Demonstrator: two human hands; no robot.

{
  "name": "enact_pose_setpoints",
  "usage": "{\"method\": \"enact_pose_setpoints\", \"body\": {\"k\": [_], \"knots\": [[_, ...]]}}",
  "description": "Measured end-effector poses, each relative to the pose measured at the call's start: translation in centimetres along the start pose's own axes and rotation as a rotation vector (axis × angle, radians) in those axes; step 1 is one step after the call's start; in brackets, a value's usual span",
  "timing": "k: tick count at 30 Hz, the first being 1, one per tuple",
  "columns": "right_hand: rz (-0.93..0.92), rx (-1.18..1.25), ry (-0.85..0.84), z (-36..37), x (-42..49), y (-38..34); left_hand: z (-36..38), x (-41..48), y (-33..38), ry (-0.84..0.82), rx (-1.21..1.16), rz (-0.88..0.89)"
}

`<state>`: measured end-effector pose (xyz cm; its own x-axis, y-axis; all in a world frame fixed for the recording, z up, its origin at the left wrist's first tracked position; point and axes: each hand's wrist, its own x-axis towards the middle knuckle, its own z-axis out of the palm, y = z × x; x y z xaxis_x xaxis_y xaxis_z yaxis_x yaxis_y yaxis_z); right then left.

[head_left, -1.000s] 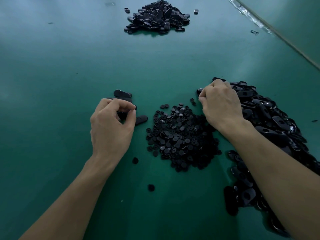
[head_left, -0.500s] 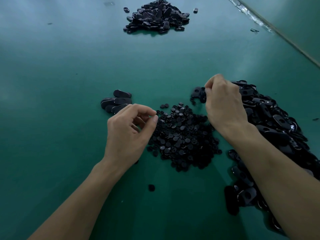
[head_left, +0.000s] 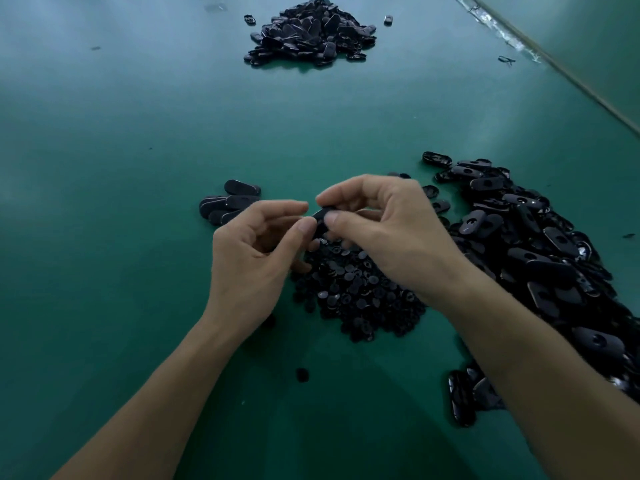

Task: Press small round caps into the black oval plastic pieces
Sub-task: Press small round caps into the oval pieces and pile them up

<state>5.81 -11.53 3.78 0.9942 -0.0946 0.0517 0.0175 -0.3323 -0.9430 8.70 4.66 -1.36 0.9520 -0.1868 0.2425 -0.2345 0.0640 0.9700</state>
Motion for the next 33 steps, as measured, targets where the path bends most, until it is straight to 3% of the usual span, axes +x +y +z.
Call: {"method": "enact_pose_setpoints", "body": {"k": [15,18,22,33], "knots": [[0.041,-0.126,0.006,-0.1,-0.5,1.8,0.1,0.2,-0.5,-0.031,-0.099,-0.029],[0.027,-0.372,0.039,-0.6,-0.5,2.1,0.0,0.3,-0.5,0.011,-0.160,-0.051],[0.056,-0.812,-0.096,-0.9,-1.0,2.5,-0.2,0.4,-0.7,0.040,-0.167,-0.072],[-0.006,-0.759,-0.015,-0.6,-1.2,2.5,-0.2,0.4,-0.7,0.037,-0.192,-0.101]]}}
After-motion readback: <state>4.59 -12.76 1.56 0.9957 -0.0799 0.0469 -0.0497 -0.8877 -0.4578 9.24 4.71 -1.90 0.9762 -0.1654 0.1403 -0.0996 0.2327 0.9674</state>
